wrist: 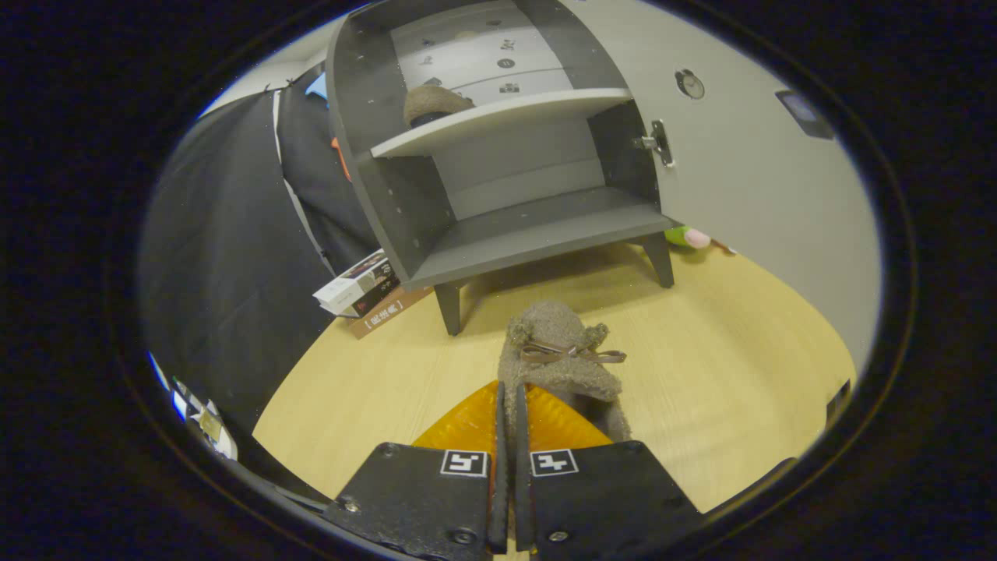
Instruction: Open the shoe cabinet door, grab the shoes and put them into the shoe cabinet, then close the shoe cabinet door.
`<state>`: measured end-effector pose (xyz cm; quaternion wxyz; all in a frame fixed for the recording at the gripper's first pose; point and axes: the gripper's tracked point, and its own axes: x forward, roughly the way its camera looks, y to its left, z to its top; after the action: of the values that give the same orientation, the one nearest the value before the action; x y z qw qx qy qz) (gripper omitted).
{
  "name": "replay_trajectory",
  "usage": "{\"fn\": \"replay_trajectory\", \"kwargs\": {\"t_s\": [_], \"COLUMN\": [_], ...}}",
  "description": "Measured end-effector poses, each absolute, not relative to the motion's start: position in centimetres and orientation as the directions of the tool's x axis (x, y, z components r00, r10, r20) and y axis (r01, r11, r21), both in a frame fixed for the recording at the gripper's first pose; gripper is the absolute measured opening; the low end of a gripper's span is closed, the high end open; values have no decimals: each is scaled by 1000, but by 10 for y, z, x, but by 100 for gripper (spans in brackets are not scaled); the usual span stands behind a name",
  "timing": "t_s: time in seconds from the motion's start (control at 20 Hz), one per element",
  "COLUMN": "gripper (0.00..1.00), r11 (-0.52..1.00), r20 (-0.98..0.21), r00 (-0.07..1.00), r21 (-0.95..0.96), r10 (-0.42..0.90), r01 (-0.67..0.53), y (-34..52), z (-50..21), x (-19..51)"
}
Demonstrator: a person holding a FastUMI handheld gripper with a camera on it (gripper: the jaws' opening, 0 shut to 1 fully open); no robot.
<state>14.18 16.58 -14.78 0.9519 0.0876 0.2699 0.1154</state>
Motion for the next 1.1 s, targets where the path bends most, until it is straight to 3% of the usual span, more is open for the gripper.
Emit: {"fn": "replay_trajectory", "kwargs": {"t_s": [0.6, 1.1], "gripper": [7, 7], "r11": [968, 978], "r20": [-278, -70], "r00": [928, 978], "r21": [114, -62], "r10": [247, 194], "r01": [-224, -199], "y": [170, 186], "z": [3, 153], "x": [142, 207]}}
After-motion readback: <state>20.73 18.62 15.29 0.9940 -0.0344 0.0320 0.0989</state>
